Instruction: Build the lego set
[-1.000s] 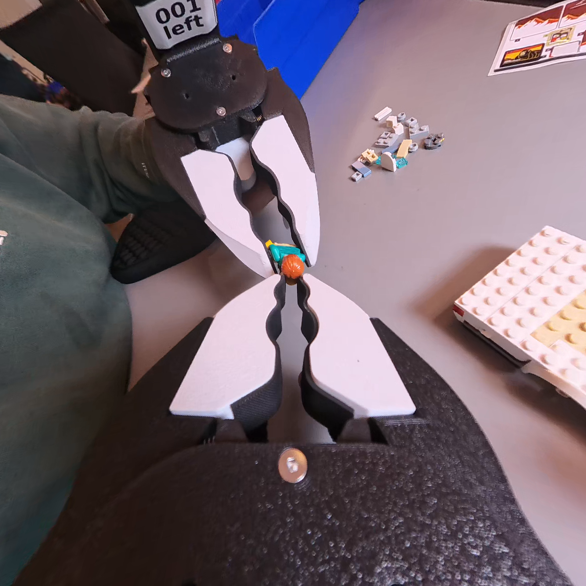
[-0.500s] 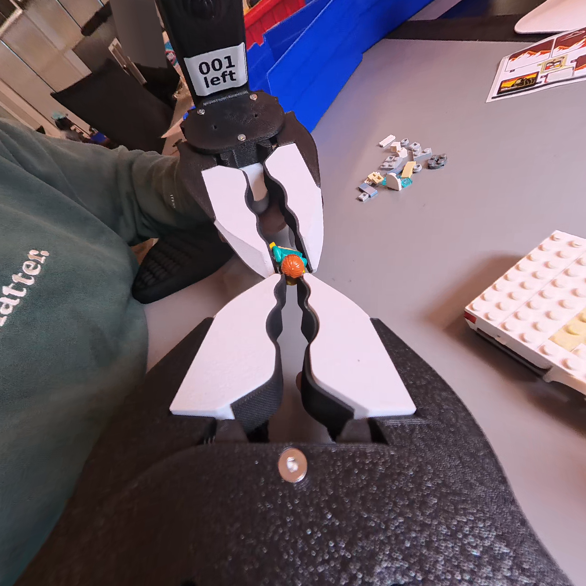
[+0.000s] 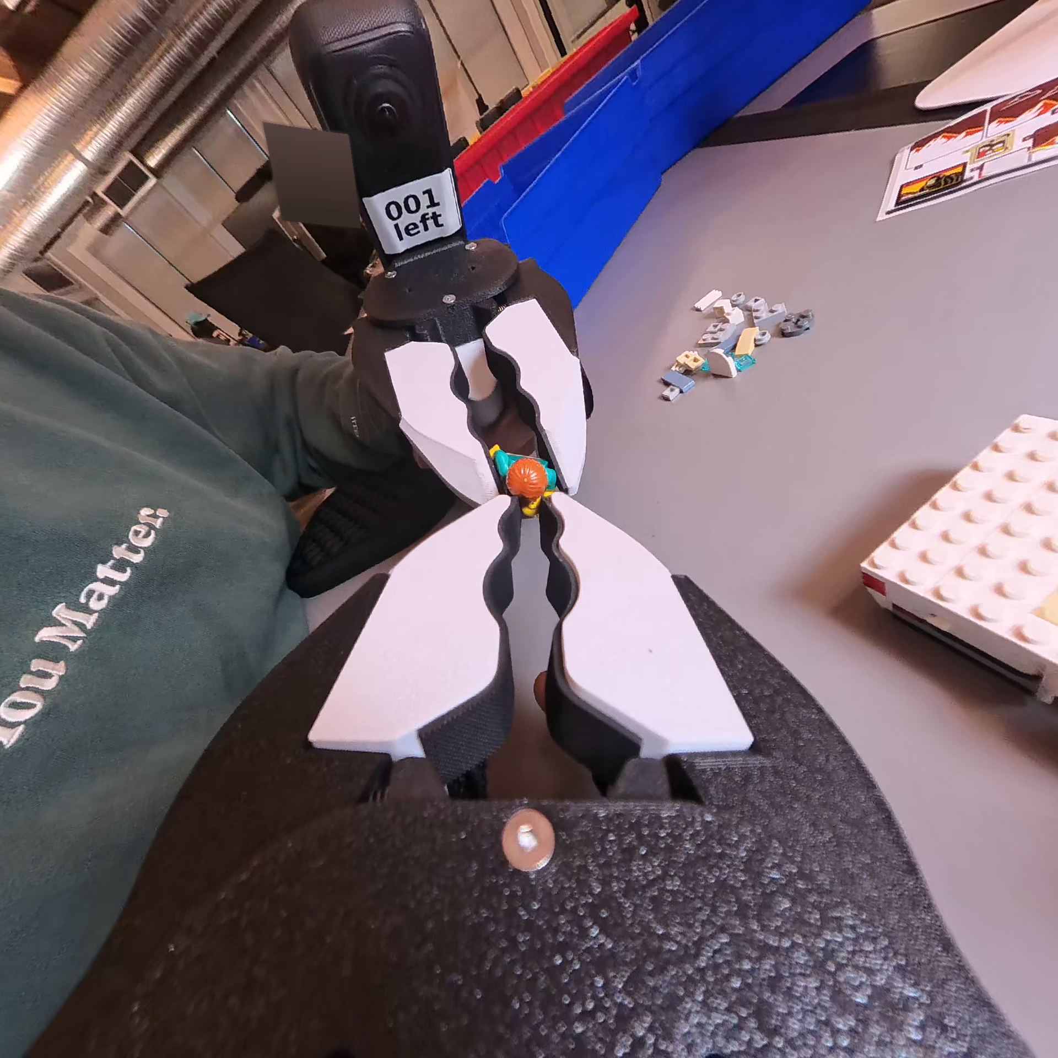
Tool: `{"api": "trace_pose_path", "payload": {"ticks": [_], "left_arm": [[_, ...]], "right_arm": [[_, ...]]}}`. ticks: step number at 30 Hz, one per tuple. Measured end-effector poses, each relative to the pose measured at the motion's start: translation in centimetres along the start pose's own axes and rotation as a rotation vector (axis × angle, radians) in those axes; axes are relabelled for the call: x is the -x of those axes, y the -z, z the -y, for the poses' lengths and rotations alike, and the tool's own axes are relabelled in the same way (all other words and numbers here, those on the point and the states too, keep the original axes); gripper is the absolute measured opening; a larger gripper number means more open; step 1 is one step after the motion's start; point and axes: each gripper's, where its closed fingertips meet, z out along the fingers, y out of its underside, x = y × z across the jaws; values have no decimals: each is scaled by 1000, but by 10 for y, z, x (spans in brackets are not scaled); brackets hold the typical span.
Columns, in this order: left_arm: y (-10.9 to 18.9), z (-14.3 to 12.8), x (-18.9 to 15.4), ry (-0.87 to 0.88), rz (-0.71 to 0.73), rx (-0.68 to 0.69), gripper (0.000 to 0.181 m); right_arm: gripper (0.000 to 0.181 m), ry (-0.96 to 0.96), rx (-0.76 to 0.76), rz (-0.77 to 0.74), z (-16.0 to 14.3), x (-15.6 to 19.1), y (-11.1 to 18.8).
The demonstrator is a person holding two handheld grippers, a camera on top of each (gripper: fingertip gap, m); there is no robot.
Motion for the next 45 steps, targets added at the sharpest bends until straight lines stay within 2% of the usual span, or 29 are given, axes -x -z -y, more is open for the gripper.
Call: {"api": "trace_pose_path", "payload": {"ticks": [5,12,27,33,38,45], "left_arm": [[1,4,-3,57,-46,-31,19],[7,22,-15,239,-232,-152,19],[6,22,-16,300,-262,-169,19],[11,35,-19,411,-354,-246,19],[11,36,-15,500,-371,-270,20],[12,39,-14,579,-414,-314,20]], "right_arm": [[7,16,-33,13,4,3,1],[7,185,-69,19,21,18,6],[7,208,-87,5,19,21,6],[8,384,-104,-51,32,25,7],[8,488,-79,-144,34,22,8],[8,409,-79,-131,38,23,8]]}}
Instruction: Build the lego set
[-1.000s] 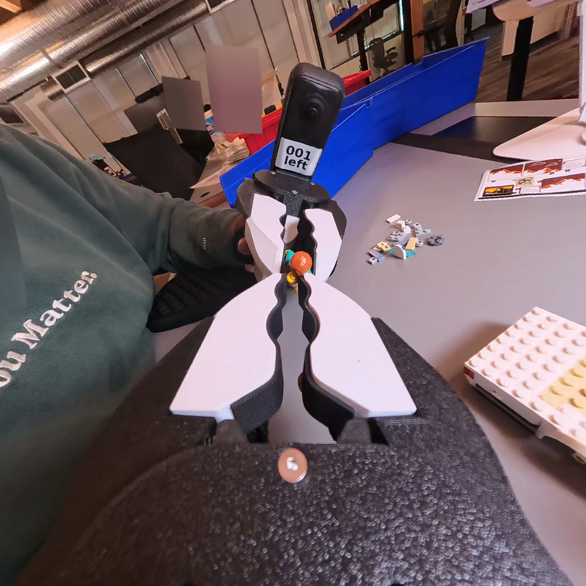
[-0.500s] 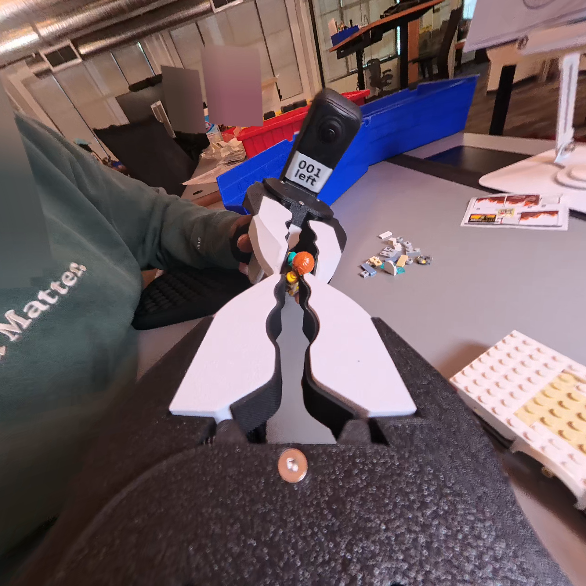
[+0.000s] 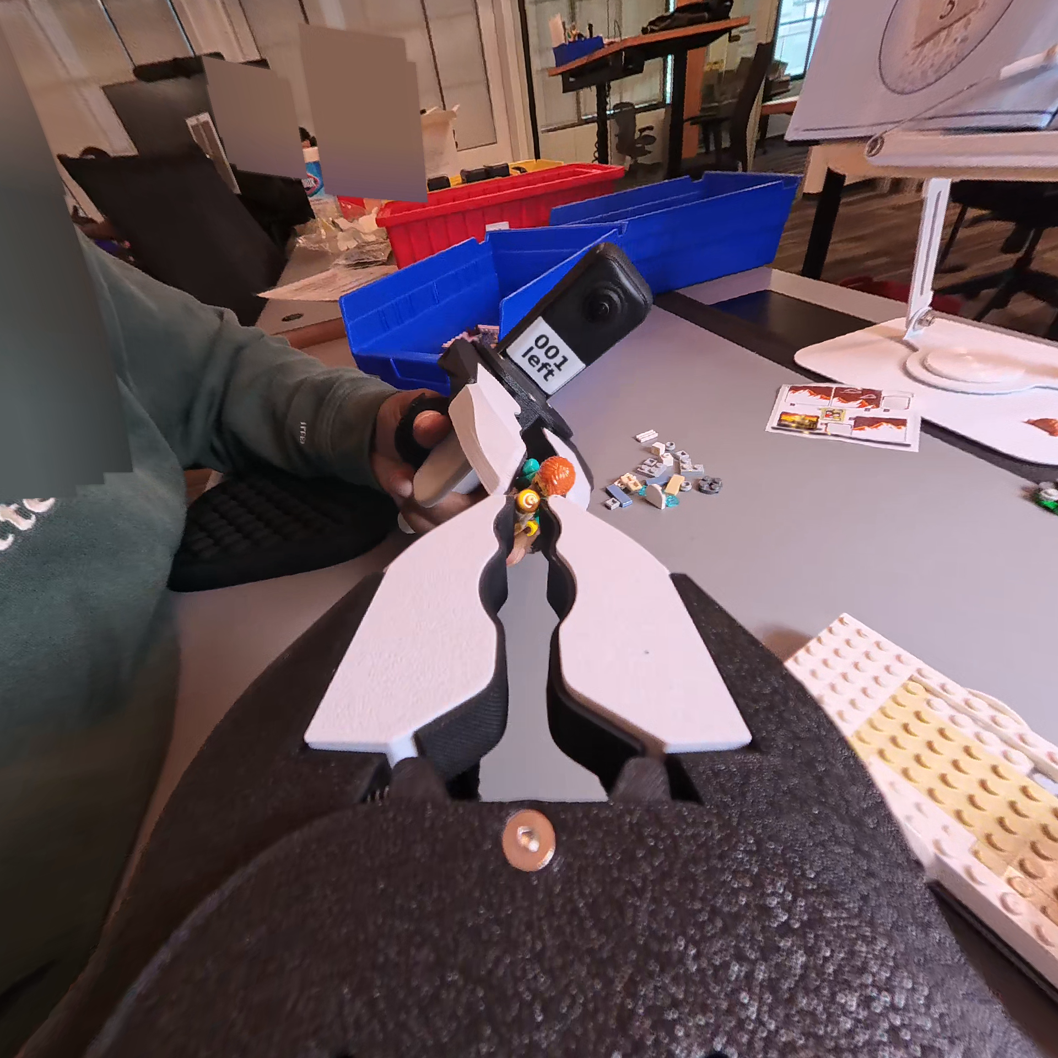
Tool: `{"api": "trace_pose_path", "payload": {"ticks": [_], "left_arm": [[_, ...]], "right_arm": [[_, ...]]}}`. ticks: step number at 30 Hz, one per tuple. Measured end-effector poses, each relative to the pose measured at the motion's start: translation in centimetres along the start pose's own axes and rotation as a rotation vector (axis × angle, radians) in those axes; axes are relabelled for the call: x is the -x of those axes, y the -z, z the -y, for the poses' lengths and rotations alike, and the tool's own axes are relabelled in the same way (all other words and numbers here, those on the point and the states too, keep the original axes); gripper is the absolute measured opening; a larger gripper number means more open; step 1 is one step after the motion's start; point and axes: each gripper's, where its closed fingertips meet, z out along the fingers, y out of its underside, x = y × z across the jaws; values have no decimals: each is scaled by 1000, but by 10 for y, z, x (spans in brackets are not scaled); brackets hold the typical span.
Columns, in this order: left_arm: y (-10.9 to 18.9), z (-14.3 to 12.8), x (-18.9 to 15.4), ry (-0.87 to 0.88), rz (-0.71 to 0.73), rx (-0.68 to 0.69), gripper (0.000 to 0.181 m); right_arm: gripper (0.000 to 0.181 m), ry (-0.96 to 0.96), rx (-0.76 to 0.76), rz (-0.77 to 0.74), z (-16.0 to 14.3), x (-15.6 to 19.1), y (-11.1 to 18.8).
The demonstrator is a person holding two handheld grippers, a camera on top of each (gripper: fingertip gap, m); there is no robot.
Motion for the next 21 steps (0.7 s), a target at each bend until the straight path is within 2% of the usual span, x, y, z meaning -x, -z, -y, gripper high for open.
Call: {"api": "trace_pose_path", "payload": {"ticks": [5,10,14,21], "left_arm": [[0,1,3,17,6,-23,20],[2,-6,9,-29,42,33,21],[2,-10,11,-99,81,77,21],[3,-17,14,-95,81,138,22]], "right_arm": [[8,-134,4,57,-2,0,-1],[7,-231,0,118,-10,1,-2],[7,-259,-5,144,-12,2,-2],[7,-284,-1,136,-16,-3,1]]}}
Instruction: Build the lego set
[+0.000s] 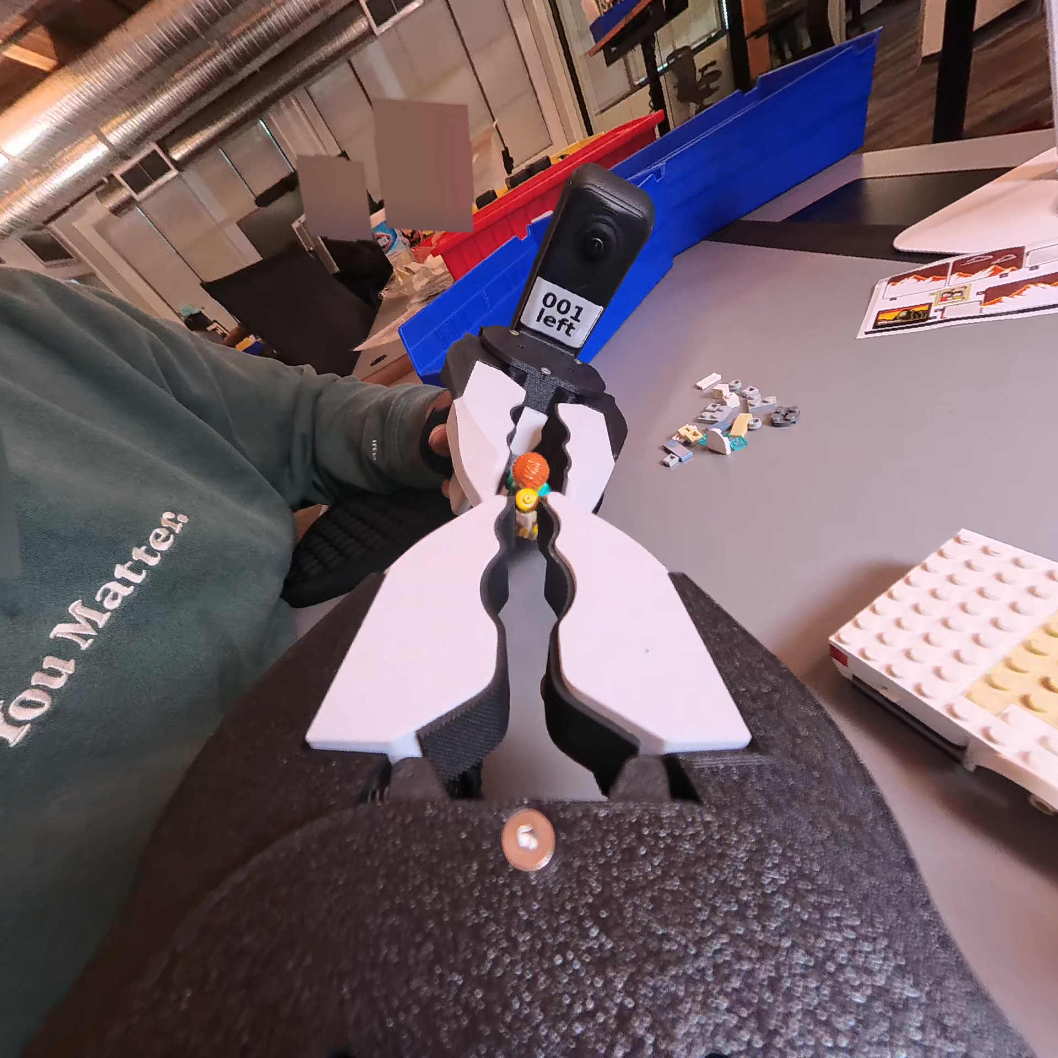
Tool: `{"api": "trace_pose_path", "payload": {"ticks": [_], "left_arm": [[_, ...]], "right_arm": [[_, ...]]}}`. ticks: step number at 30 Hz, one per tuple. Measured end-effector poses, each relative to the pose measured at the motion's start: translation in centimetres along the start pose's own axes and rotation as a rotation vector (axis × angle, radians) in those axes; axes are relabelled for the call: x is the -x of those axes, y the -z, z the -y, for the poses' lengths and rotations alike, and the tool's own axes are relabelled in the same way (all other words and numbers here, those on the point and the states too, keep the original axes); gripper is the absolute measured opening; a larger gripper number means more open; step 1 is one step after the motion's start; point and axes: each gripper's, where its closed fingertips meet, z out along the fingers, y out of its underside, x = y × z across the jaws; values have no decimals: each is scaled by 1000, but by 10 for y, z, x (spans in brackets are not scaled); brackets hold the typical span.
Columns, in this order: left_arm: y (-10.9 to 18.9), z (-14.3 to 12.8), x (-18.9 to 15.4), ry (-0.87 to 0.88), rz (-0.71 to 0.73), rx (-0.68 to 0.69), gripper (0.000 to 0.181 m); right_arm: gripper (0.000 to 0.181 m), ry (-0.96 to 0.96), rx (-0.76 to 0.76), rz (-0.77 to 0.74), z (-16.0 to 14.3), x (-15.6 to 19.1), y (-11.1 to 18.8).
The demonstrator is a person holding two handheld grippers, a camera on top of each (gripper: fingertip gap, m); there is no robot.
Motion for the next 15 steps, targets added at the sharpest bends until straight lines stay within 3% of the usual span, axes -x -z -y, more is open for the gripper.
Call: {"api": "trace_pose_path", "payload": {"ticks": [11,15], "left_arm": [[4,-5,20,-203,170,67,22],[12,-2,32,-262,246,72,22]], "right_arm": [[7,34,13,-48,-2,-5,3],[8,183,219,-209,-29,-26,3]]}}
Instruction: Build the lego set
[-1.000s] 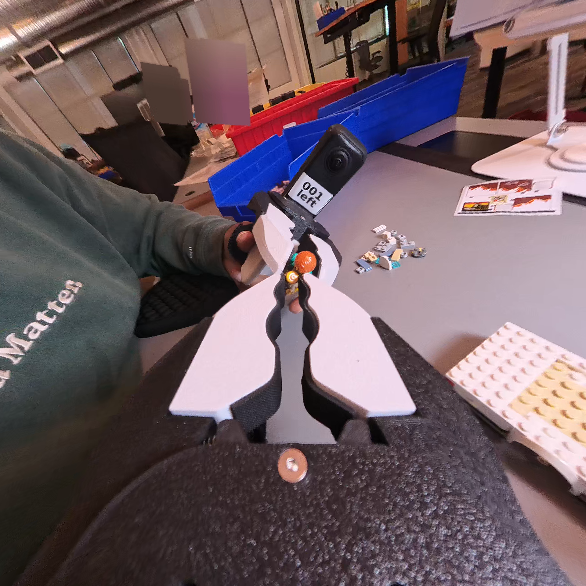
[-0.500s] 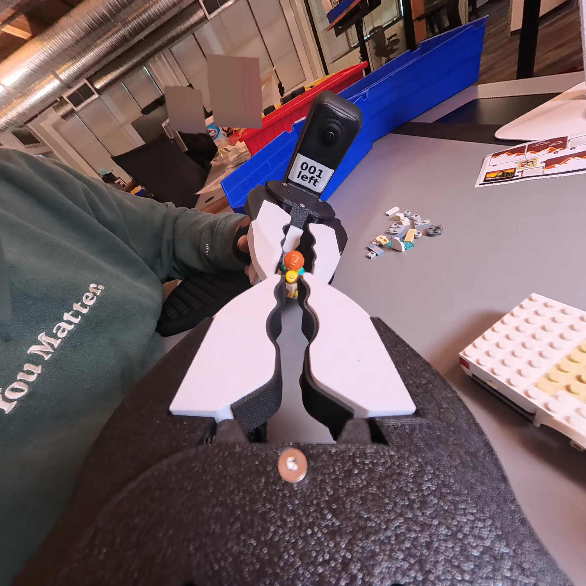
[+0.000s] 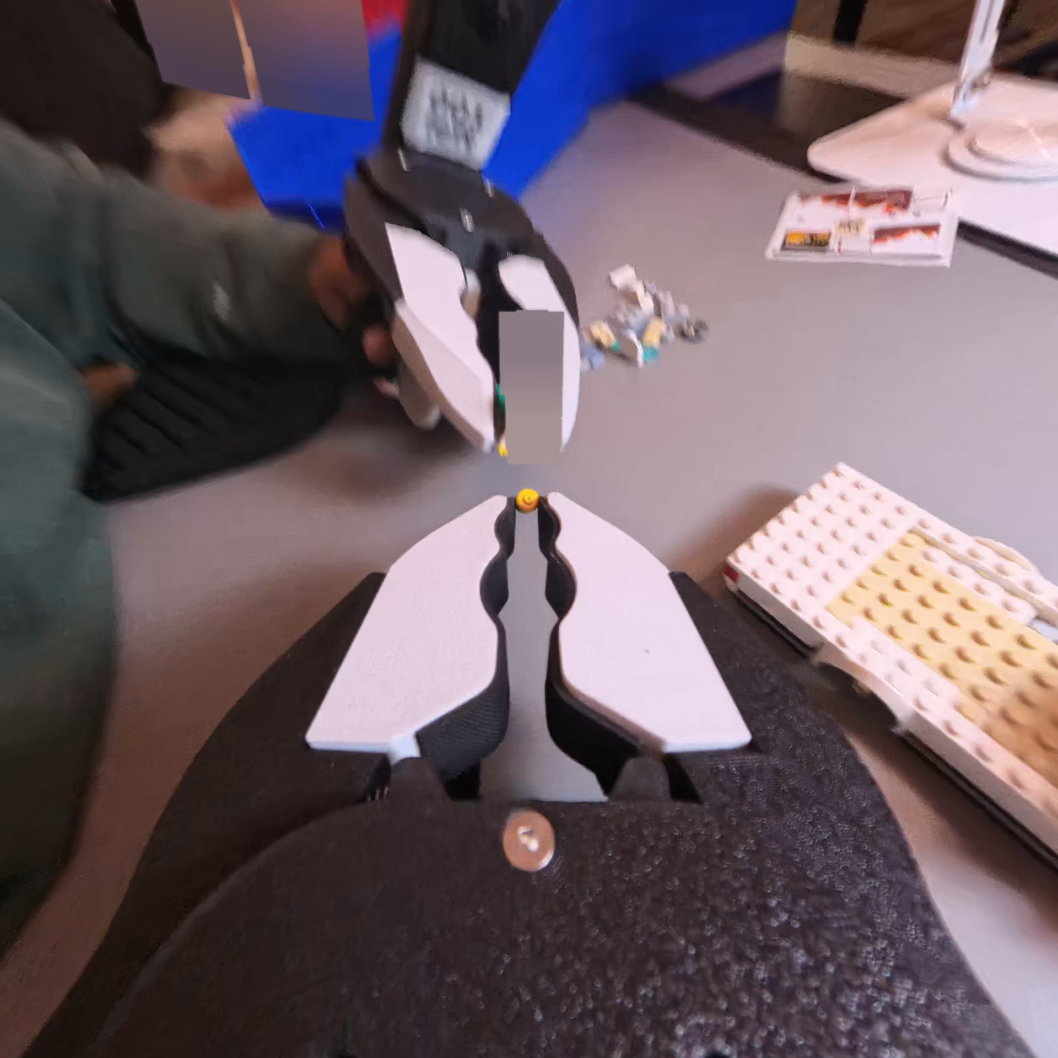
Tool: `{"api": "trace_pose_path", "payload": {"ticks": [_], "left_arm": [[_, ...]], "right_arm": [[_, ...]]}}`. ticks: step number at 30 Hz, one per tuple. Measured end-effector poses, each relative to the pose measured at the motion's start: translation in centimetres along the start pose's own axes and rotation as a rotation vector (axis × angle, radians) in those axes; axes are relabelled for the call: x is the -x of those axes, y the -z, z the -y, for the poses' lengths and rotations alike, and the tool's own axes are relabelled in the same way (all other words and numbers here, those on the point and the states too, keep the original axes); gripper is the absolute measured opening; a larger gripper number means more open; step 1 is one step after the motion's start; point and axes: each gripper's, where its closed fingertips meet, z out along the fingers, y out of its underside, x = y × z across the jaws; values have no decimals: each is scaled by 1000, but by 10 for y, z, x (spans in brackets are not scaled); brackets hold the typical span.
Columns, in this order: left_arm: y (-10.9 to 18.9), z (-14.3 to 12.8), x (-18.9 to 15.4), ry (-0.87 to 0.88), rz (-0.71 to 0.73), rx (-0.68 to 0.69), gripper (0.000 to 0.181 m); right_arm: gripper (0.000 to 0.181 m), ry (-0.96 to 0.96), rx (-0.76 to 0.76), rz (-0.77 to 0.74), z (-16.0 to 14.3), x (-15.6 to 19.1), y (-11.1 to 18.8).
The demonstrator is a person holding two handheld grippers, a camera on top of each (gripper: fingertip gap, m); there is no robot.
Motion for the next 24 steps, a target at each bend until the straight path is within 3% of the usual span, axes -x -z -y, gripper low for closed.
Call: {"api": "trace_pose_path", "payload": {"ticks": [4,7,15,18,24], "left_arm": [[3,2,6,12,12,-11,22],[3,3,7,11,18,-17,22],[1,-5,6,32,3,29,22],[-1,-18,11,35,34,117,23],[2,-53,28,-293,235,416,21]], "right_arm": [[7,212,363,-171,-46,-16,-7],[8,231,501,-178,-60,-15,-8],[8,214,515,-164,-64,-15,-9],[8,220,548,-165,-67,-15,-6],[8,213,549,-165,-67,-15,-7]]}}
